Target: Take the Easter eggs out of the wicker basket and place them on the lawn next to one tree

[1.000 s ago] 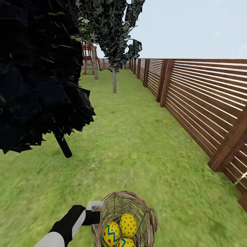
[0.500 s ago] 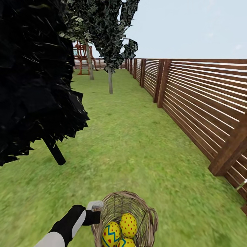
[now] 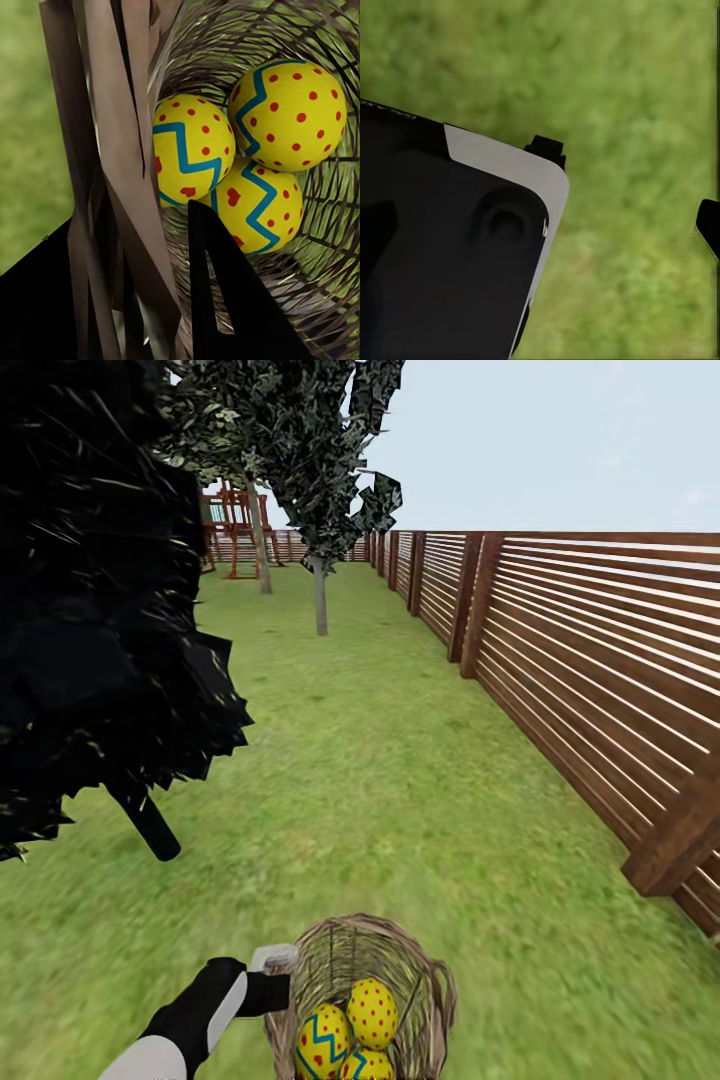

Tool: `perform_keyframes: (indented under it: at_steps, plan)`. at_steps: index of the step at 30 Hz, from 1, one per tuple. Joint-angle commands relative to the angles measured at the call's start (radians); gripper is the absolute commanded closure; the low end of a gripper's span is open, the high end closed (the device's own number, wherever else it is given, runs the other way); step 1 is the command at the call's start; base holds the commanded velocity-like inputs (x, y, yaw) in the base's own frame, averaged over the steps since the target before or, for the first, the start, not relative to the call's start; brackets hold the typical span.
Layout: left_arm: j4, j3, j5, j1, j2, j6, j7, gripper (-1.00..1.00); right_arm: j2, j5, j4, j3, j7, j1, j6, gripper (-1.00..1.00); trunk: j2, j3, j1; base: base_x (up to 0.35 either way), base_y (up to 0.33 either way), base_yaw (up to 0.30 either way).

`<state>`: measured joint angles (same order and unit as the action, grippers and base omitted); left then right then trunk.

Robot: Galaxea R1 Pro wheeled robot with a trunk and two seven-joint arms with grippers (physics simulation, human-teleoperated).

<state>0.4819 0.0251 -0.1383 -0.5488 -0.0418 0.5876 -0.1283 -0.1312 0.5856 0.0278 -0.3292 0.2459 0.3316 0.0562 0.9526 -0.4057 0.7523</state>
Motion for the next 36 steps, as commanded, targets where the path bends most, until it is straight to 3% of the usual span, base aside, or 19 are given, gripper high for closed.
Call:
perform_keyframes:
  at_steps: [1, 36]
  plan:
    - [0.001, 0.000, -0.018, 0.000, 0.000, 0.006, 0.003, 1.00, -0.001, 0.008, 0.003, -0.008, 0.001, 0.001, 0.005, -1.00, 0.001, -0.001, 0.001, 0.319, 0.000, 0.000]
    - [0.005, -0.002, -0.018, 0.000, 0.000, 0.006, 0.003, 1.00, -0.001, 0.008, 0.003, -0.008, 0.001, 0.001, 0.005, -1.00, 0.001, -0.001, 0.001, 0.319, 0.000, 0.000]
